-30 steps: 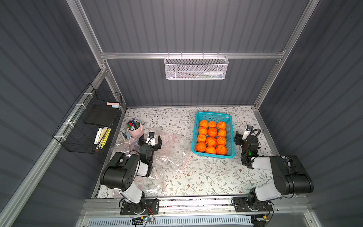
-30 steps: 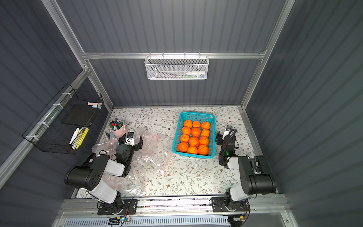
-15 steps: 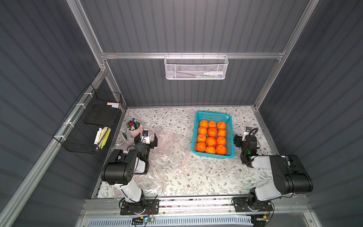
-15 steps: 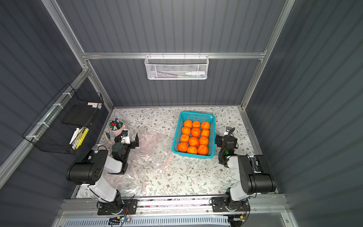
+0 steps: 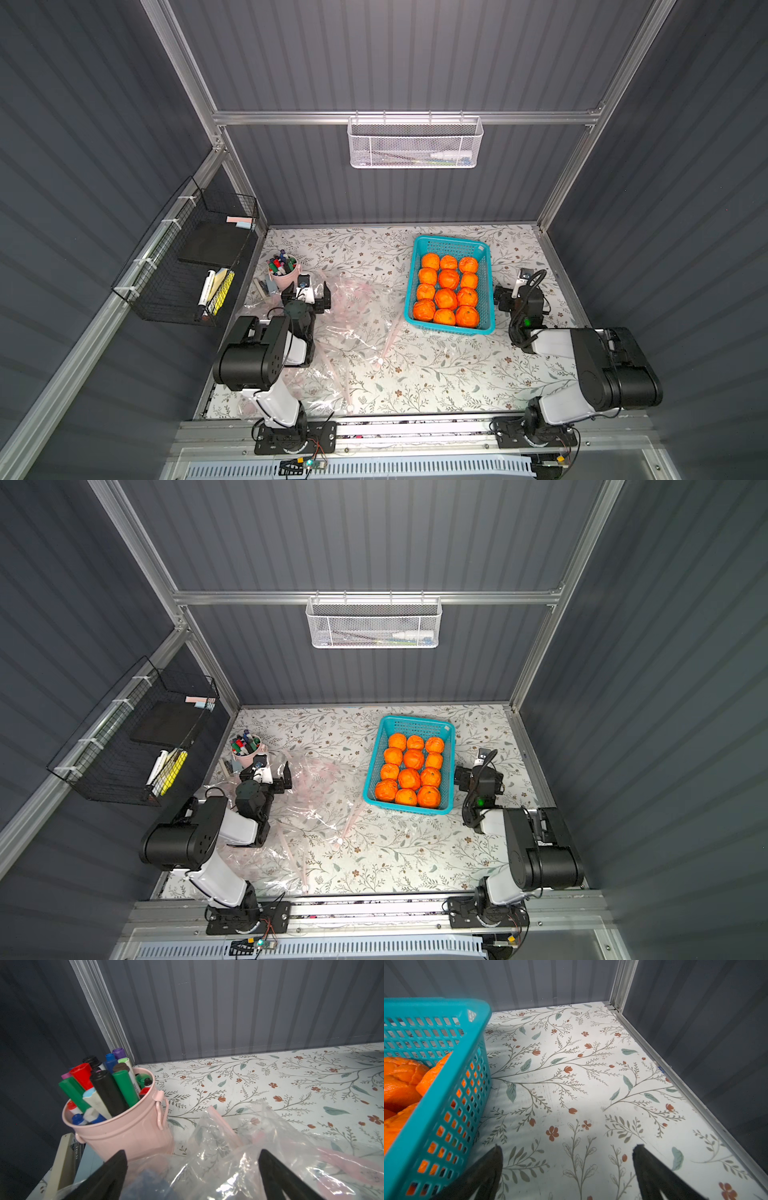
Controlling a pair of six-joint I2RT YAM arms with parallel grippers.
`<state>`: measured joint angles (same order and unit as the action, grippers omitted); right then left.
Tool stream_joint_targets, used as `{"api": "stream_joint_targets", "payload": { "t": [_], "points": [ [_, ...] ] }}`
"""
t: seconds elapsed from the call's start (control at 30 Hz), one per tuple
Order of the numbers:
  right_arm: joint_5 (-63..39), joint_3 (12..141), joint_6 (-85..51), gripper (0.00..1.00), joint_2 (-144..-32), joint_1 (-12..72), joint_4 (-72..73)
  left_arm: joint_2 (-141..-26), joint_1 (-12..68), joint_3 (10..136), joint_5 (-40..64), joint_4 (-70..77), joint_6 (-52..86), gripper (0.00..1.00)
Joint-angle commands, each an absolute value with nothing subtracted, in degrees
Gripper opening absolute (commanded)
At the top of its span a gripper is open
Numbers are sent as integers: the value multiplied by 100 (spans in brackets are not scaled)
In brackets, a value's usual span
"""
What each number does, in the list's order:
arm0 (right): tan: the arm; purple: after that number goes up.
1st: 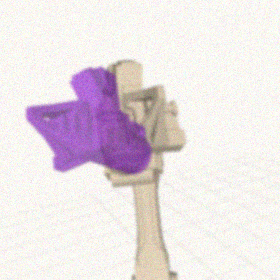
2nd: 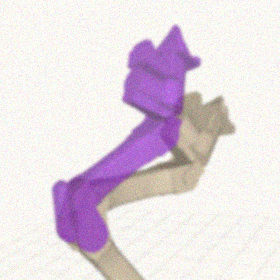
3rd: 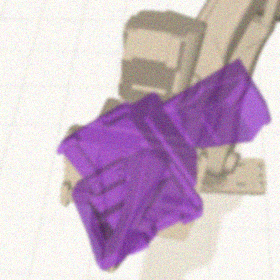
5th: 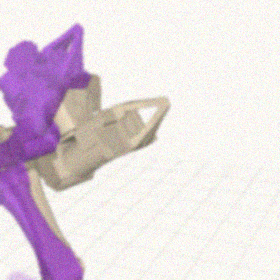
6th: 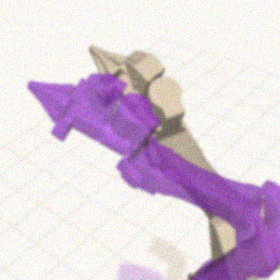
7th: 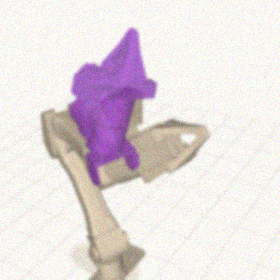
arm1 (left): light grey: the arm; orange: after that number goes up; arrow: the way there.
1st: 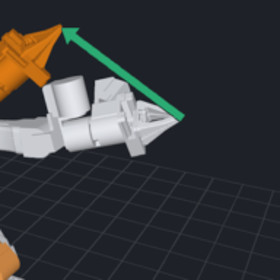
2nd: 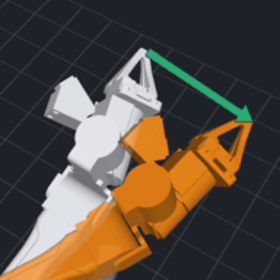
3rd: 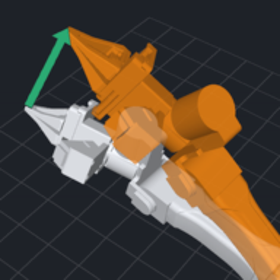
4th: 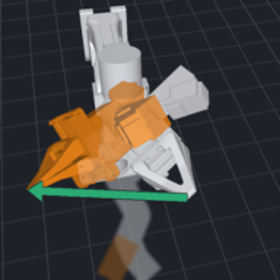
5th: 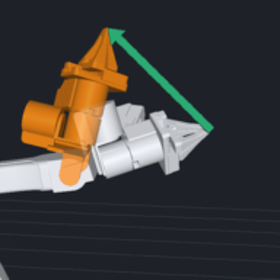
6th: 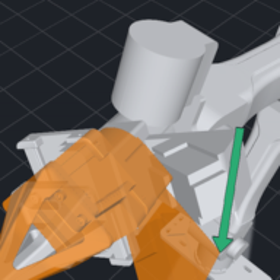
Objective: Open the zip-top bag and take out the orange
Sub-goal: Reset both arms
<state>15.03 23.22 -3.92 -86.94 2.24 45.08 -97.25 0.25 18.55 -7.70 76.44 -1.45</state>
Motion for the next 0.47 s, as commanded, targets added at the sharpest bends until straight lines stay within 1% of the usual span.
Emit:
{"api": "stream_joint_targets", "payload": {
  "t": [0.0, 0.33, 0.43],
  "points": [
    [1534, 2364, -369, 99, -8632, 249, 4500, -9734, 10, 1908, -879, 7603, -65, 99],
    [1451, 2478, -369, 99, -8767, 189, 4456, -9738, 9, 1920, -816, 7608, -75, 99],
    [1404, 2375, -371, 99, -8647, 202, 4486, -9738, 9, 1925, -805, 7611, -75, 99]
  ]
}}
